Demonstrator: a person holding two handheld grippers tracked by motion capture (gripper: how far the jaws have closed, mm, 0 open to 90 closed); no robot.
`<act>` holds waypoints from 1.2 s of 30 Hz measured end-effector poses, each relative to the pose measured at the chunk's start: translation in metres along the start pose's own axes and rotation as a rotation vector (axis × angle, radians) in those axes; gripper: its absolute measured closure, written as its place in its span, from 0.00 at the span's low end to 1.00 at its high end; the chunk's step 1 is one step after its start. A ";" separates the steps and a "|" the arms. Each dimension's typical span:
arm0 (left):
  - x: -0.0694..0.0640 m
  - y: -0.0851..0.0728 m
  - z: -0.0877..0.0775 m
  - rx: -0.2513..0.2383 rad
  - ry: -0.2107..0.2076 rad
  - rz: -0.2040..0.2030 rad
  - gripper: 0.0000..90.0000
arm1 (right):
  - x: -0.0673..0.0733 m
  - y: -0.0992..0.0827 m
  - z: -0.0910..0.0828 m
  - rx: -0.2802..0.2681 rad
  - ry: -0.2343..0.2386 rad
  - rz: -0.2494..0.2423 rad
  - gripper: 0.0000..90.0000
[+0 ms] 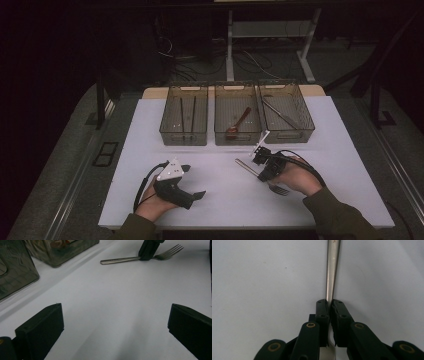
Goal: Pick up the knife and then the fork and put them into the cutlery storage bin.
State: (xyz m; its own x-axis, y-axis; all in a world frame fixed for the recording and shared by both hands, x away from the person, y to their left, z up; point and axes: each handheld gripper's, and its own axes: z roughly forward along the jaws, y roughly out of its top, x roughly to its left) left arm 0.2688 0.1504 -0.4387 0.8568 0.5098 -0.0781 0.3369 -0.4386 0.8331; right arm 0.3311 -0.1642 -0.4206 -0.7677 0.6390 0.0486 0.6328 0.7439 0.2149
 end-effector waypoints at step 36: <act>0.000 0.000 0.000 0.002 0.002 0.000 0.00 | -0.022 -0.023 -0.024 -0.211 0.068 0.023 0.92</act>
State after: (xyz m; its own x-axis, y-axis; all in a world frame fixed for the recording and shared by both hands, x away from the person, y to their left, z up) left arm 0.2692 0.1507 -0.4391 0.8559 0.5114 -0.0768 0.3376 -0.4400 0.8321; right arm 0.3311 -0.2004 -0.4028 -0.7631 0.6350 0.1203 0.6203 0.6674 0.4120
